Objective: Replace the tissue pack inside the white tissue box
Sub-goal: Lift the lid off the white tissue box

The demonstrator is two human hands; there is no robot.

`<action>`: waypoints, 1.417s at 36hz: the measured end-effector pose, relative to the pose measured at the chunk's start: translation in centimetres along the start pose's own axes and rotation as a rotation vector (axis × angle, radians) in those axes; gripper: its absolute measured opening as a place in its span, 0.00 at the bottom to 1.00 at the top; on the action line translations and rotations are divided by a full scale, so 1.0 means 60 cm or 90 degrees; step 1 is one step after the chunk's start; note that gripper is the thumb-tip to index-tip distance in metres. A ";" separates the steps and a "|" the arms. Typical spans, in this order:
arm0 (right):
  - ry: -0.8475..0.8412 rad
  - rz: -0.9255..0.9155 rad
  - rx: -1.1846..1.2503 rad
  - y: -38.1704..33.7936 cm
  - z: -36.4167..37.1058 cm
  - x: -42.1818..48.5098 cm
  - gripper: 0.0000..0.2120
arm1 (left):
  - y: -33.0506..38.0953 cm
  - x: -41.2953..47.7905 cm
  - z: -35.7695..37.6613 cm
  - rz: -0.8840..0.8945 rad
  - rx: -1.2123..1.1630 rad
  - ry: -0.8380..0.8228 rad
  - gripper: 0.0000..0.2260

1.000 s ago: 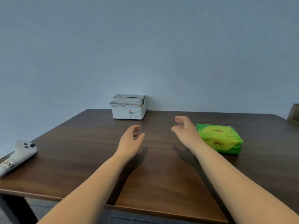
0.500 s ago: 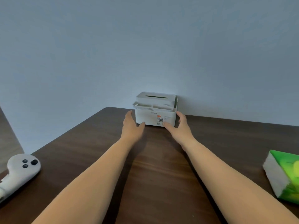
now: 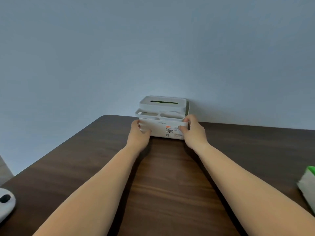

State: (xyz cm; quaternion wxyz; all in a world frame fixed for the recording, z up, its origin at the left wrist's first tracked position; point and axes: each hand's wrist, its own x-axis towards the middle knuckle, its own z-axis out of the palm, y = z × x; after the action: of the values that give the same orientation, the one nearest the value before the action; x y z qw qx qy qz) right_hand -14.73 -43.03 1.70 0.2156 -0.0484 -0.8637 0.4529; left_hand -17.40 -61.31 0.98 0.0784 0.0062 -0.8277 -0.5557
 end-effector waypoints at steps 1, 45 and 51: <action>0.001 0.003 0.002 0.001 -0.004 -0.004 0.04 | 0.003 -0.005 -0.001 -0.001 -0.001 -0.003 0.27; 0.070 0.031 -0.038 0.018 -0.264 -0.386 0.08 | 0.056 -0.402 -0.009 0.084 0.031 -0.123 0.28; 0.102 0.042 0.021 0.005 -0.271 -0.375 0.12 | 0.081 -0.370 -0.022 0.036 -0.022 -0.076 0.23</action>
State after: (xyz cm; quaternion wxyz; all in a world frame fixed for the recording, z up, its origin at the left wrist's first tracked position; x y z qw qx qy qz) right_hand 12.29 -36.75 2.16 0.2697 -0.1095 -0.8342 0.4684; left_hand 5.05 -58.49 3.20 0.0446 -0.0519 -0.8211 -0.5666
